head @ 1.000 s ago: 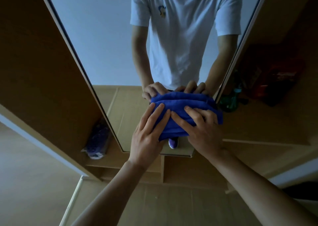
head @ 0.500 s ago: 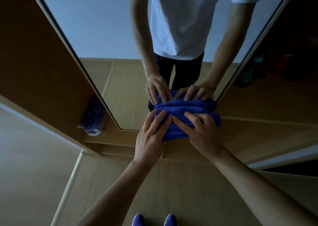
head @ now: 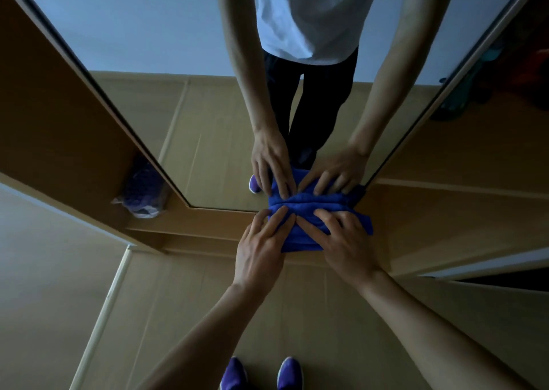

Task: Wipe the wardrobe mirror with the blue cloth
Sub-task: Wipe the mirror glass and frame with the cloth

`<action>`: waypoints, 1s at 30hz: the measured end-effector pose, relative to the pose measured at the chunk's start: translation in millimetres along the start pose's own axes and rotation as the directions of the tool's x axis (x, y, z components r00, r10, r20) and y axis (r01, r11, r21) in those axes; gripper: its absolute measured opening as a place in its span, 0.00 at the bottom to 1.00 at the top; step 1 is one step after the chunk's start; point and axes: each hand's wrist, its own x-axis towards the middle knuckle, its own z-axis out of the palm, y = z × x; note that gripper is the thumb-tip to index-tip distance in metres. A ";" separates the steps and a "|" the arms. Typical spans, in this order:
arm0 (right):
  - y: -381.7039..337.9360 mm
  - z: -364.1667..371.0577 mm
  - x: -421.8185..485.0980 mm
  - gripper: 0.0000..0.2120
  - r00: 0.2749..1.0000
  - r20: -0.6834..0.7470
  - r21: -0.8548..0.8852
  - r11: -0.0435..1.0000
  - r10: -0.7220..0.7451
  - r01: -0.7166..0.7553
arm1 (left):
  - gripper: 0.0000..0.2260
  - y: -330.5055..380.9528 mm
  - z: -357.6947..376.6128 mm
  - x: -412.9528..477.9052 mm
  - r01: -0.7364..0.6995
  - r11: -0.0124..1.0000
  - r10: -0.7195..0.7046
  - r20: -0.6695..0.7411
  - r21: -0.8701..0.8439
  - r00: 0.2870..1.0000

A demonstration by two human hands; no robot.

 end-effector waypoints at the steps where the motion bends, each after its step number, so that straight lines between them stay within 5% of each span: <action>1: -2.2 6.0 -3.6 0.24 0.999 0.033 0.015 1.000 0.015 -0.016 | 0.27 0.1 6.7 -1.1 0.030 0.999 -0.029 0.043 -0.013 0.999; 11: -17.4 -0.6 -5.3 0.29 0.926 0.334 0.141 0.963 0.174 -0.231 | 0.26 12.1 7.4 7.8 0.206 0.976 -0.173 0.305 -0.078 0.937; 16: -10.1 -32.1 11.8 0.33 0.871 0.478 0.202 0.952 0.108 -0.229 | 0.26 24.4 -15.8 5.8 0.276 0.953 -0.210 0.384 -0.125 0.899; 21: -9.0 -73.8 20.4 0.29 0.842 0.536 0.276 0.930 0.061 -0.243 | 0.22 33.3 -51.9 1.8 0.258 0.939 -0.183 0.306 -0.227 0.934; 30: -10.6 -160.9 66.7 0.28 0.919 0.339 0.384 0.863 0.200 -0.329 | 0.25 46.5 -158.8 33.9 0.001 0.948 -0.006 -0.015 -0.319 1.000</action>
